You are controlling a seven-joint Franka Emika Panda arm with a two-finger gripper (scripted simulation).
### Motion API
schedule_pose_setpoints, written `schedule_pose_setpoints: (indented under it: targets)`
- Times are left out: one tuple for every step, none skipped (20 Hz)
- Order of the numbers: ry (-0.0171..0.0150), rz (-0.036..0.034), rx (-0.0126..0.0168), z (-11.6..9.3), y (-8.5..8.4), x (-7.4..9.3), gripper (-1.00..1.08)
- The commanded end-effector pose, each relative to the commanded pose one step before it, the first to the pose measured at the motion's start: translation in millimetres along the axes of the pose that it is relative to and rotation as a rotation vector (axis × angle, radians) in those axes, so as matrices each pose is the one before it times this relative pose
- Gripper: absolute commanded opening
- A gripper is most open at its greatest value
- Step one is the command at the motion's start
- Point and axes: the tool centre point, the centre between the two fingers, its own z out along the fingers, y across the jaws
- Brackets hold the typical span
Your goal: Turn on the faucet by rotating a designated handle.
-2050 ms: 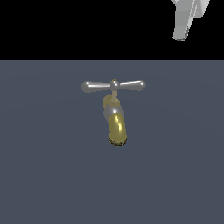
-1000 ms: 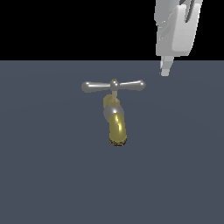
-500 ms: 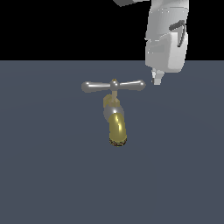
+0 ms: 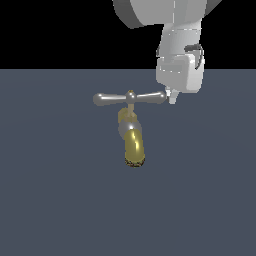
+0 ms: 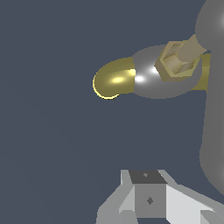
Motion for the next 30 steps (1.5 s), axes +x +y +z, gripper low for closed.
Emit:
schedule_pose_setpoints:
  targets:
    - [0.00102, -0.02624, -0.00004, 4.17, 4.91, 1.45, -1.0]
    - [0.00023, -0.0079, 0.00017, 1.26, 1.47, 0.49, -1.0]
    - [0.00018, -0.0069, 0.00015, 1.08, 1.29, 0.43, -1.0]
    - [0.00013, -0.00586, 0.00013, 0.9, 1.09, 0.36, -1.0]
    - [0.00008, -0.00483, 0.00011, 0.73, 0.91, 0.31, -1.0]
    - [0.00005, -0.00378, 0.00008, 0.56, 0.71, 0.25, -1.0]
    - [0.00002, -0.00267, 0.00006, 0.39, 0.5, 0.18, -1.0]
    - [0.00001, -0.00154, 0.00004, 0.22, 0.29, 0.09, -1.0]
    - [0.0, -0.00069, 0.00002, 0.08, 0.13, 0.12, -1.0]
    - [0.0, 0.0, 0.0, 0.0, 0.0, 0.0, -1.0]
    - [0.0, 0.0, 0.0, 0.0, 0.0, 0.0, -1.0]
    - [0.0, 0.0, 0.0, 0.0, 0.0, 0.0, -1.0]
    - [-0.00001, 0.00067, 0.00016, -0.03, -0.16, 0.0, -1.0]
    - [0.0, 0.0, 0.0, 0.0, 2.95, -0.3, -1.0]
    - [0.0, 0.0, 0.0, 0.0, 2.95, -0.3, -1.0]
    - [0.0, 0.0, 0.0, 0.0, 2.95, -0.3, -1.0]
    - [0.0, 0.0, 0.0, 0.0, 2.94, -0.3, -1.0]
    - [0.0, 0.0, 0.0, 0.0, 2.94, -0.3, -1.0]
    - [0.0, 0.0, 0.0, 0.0, 2.94, -0.3, -1.0]
    - [0.0, 0.0, 0.0, 0.0, 2.93, -0.3, -1.0]
    - [0.0, 0.0, 0.0, 0.0, 2.93, -0.3, -1.0]
    - [0.0, 0.0, 0.0, 0.0, 2.92, -0.3, -1.0]
    - [0.0, 0.0, 0.0, 0.0, 2.92, -0.3, -1.0]
    - [0.0, 0.0, 0.0, 0.0, 2.91, -0.3, -1.0]
    - [0.0, 0.0, 0.0, 0.0, 2.9, -0.3, -1.0]
    - [0.0, 0.0, 0.0, 0.0, 2.89, -0.3, -1.0]
    - [0.00003, -0.00047, -0.00012, -0.06, 2.96, -0.04, -1.0]
    - [0.0, 0.0, 0.0, 0.0, 2.88, -0.3, -1.0]
    - [0.0, 0.0, 0.0, 0.0, 2.87, -0.3, -1.0]
    - [0.0, 0.0, 0.0, 0.0, 2.86, -0.3, -1.0]
